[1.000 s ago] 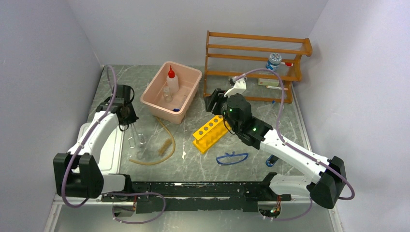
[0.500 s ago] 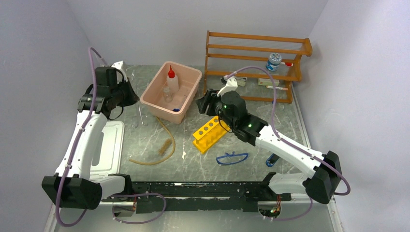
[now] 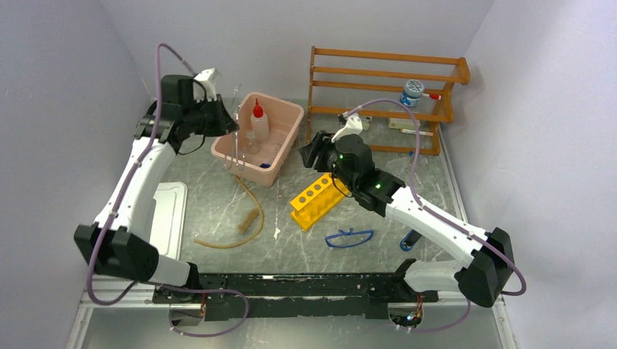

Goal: Organize the chemistry lab equipment

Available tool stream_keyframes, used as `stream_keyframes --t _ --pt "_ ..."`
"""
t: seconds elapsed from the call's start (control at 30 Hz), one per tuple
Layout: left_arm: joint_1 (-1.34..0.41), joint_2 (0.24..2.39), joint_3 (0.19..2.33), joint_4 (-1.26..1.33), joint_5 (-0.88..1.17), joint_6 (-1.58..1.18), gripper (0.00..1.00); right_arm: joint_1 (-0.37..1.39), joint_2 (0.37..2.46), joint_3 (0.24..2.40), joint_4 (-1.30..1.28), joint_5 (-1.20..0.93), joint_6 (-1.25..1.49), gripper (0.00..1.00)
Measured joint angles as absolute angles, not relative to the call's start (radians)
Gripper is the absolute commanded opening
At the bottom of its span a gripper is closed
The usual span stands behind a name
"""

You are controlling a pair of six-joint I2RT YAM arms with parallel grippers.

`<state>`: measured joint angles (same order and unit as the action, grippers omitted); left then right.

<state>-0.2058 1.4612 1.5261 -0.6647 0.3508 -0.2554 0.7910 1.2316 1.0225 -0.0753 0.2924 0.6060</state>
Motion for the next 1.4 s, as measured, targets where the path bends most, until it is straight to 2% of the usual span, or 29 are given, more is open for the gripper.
stream_keyframes --t 0.33,0.6,1.07,1.4 --pt "-0.366 1.793 1.793 -0.682 0.207 -0.141 0.05 0.778 1.136 1.021 -0.142 0.360 0.608 0.59" --pt "-0.414 1.986 1.826 -0.711 0.097 -0.068 0.05 0.772 1.119 1.020 -0.146 0.393 0.612 0.59" --pt "-0.416 2.034 1.819 -0.731 0.051 -0.033 0.05 0.762 1.163 1.020 -0.148 0.408 0.614 0.59" --pt "-0.443 2.169 1.848 -0.742 0.022 -0.041 0.05 0.750 1.196 1.021 -0.149 0.406 0.617 0.59"
